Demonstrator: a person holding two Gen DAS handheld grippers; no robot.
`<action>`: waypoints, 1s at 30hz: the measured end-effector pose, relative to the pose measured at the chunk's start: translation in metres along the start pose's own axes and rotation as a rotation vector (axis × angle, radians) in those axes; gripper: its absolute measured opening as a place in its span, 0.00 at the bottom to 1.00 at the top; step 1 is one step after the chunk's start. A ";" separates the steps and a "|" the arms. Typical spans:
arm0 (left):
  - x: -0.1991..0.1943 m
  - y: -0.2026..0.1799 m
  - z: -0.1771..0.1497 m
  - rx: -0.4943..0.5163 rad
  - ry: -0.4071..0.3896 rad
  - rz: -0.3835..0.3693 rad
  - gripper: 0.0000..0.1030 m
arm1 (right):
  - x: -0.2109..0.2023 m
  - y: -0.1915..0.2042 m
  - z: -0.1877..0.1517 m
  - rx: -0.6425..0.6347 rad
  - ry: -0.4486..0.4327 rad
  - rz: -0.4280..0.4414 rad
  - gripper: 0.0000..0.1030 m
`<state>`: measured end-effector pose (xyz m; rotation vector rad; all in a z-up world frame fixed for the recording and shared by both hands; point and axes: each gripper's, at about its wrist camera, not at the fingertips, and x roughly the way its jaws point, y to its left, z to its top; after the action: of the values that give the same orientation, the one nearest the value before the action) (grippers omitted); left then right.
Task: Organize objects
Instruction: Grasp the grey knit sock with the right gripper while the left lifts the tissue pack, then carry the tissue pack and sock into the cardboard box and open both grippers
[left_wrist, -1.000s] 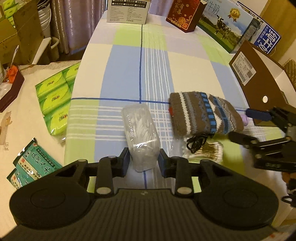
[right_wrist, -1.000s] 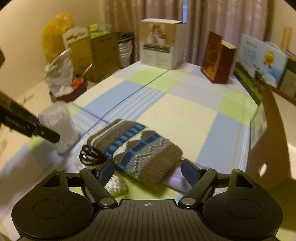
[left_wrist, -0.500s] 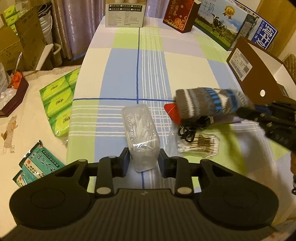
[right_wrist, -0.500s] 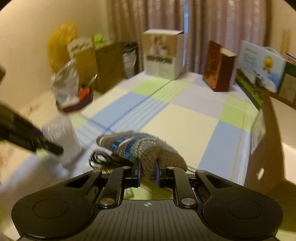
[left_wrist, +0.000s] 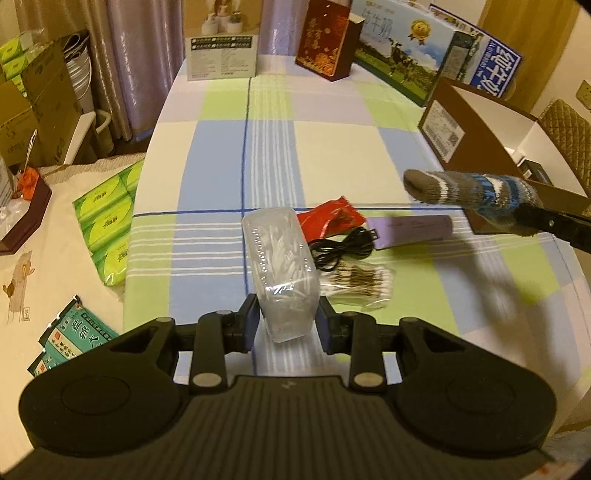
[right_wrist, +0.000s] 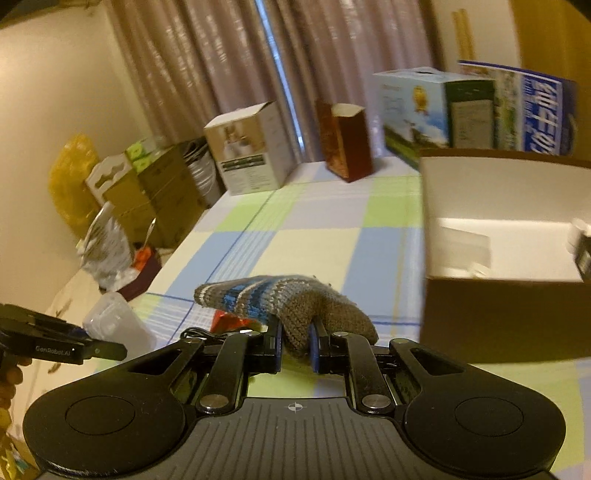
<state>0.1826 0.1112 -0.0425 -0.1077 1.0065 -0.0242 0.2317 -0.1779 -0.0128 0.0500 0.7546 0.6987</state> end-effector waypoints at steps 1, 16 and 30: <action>-0.002 -0.002 0.000 0.004 -0.004 -0.003 0.27 | -0.005 -0.002 -0.001 0.008 -0.003 -0.006 0.11; -0.021 -0.065 0.005 0.112 -0.054 -0.062 0.27 | -0.075 -0.030 -0.015 0.071 -0.077 -0.058 0.11; -0.025 -0.156 0.030 0.253 -0.111 -0.147 0.27 | -0.144 -0.084 -0.012 0.139 -0.183 -0.144 0.11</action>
<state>0.1993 -0.0400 0.0102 0.0488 0.8756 -0.2764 0.1973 -0.3321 0.0429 0.1825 0.6233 0.4961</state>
